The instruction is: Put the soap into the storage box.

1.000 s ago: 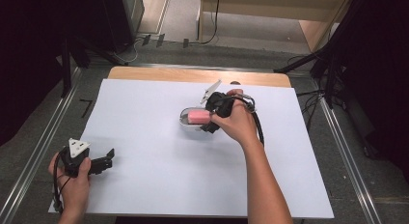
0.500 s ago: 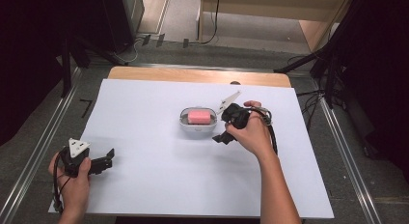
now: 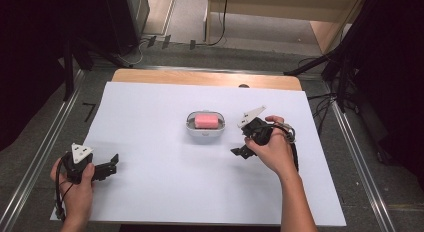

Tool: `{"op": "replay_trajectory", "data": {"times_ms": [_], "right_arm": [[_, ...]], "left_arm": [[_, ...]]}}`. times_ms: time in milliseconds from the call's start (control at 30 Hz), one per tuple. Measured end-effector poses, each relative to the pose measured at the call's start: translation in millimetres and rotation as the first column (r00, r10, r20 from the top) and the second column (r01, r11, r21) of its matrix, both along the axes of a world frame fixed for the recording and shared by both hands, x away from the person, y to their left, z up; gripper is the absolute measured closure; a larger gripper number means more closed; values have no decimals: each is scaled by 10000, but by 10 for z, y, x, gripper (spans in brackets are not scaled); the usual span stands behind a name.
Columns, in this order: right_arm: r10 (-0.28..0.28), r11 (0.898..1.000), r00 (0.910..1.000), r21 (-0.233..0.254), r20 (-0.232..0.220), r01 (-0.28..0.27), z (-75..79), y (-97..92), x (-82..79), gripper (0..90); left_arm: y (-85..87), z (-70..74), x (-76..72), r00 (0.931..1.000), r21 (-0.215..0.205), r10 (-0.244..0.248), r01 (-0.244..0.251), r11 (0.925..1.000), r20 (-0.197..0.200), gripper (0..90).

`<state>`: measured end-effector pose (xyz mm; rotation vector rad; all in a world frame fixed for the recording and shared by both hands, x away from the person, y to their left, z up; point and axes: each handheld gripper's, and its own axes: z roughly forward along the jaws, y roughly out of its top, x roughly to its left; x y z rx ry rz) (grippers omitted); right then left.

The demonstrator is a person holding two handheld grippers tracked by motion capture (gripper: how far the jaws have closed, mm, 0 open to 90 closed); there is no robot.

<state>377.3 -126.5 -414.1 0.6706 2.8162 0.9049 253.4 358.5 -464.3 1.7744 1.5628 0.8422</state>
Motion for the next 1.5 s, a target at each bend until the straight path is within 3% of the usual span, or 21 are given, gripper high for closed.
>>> {"op": "replay_trajectory", "data": {"times_ms": [167,400,900,1500], "right_arm": [[-801,9968,9967,55,-106,802,-27,-88,-61,141],[-920,9949,9957,433,65,916,-91,-237,-167,142],[-1354,9891,9904,614,272,1335,-229,-589,-430,139],[-2244,9694,9738,1102,363,2192,-370,-1086,-720,138]], "left_arm": [[-1,-1,-2,10000,6,-8,8,10000,32,1],[1,1,-4,10000,-7,0,0,10000,20,1],[-6,0,-6,10000,48,11,-11,10000,37,1],[-16,0,-11,10000,223,-29,27,9997,68,1]]}}
